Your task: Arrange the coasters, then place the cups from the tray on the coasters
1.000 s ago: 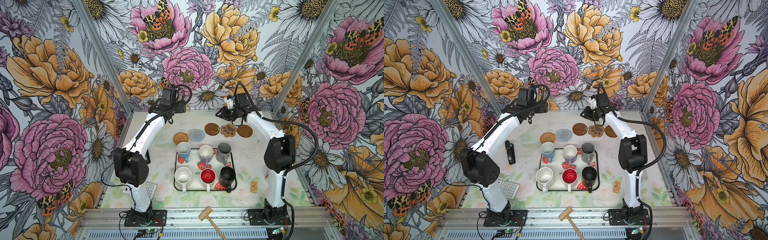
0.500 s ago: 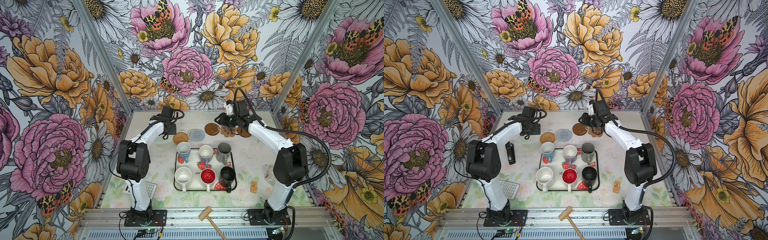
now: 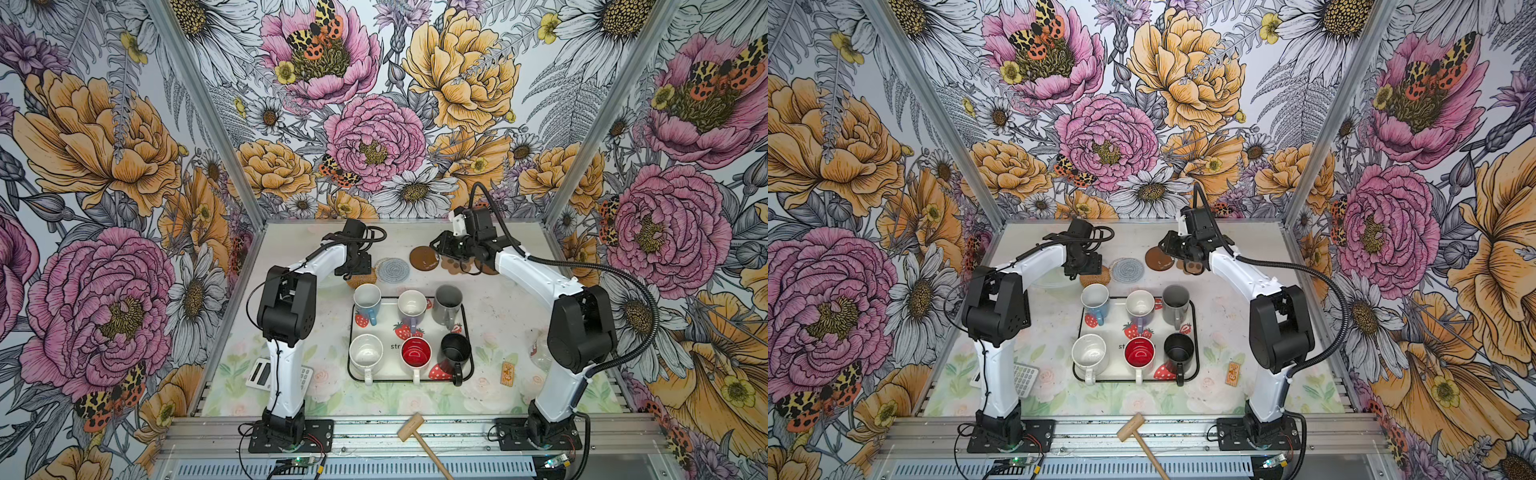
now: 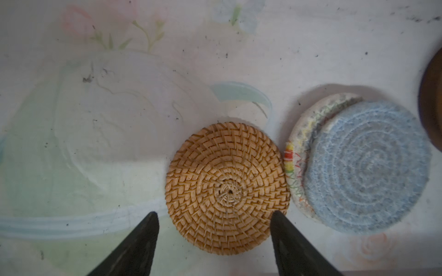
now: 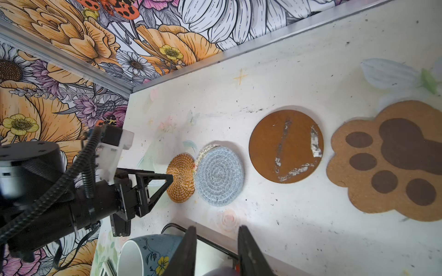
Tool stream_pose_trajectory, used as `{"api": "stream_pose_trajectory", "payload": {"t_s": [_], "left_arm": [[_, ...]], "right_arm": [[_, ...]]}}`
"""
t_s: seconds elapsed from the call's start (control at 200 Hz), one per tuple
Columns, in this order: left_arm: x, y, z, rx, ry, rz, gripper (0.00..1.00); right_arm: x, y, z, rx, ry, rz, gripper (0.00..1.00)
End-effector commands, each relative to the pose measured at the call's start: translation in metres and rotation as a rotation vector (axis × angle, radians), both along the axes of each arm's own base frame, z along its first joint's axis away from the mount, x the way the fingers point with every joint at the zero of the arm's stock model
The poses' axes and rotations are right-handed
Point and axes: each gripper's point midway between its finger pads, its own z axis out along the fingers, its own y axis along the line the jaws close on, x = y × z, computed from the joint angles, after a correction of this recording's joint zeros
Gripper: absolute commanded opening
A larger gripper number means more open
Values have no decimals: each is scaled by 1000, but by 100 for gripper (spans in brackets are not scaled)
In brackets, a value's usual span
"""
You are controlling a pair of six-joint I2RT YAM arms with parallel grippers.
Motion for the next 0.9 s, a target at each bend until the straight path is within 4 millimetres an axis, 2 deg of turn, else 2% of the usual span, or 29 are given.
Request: {"api": "stream_pose_trajectory", "payload": {"t_s": [0.0,0.26,0.405,0.605,0.891], "left_arm": [[6,0,-7,-41,8,32,74],[3,7,-32,-12,55,44,73],[10,24,-43,9,69,82,73],[24,57,-39,25,55,160,72],[47,90,-33,47,38,227,72]], "right_arm": [[1,3,12,16,-37,-7,32],[3,6,7,20,-26,1,32],[3,7,7,20,-27,6,32],[5,6,5,20,-23,6,32],[7,9,0,29,-8,14,32]]}}
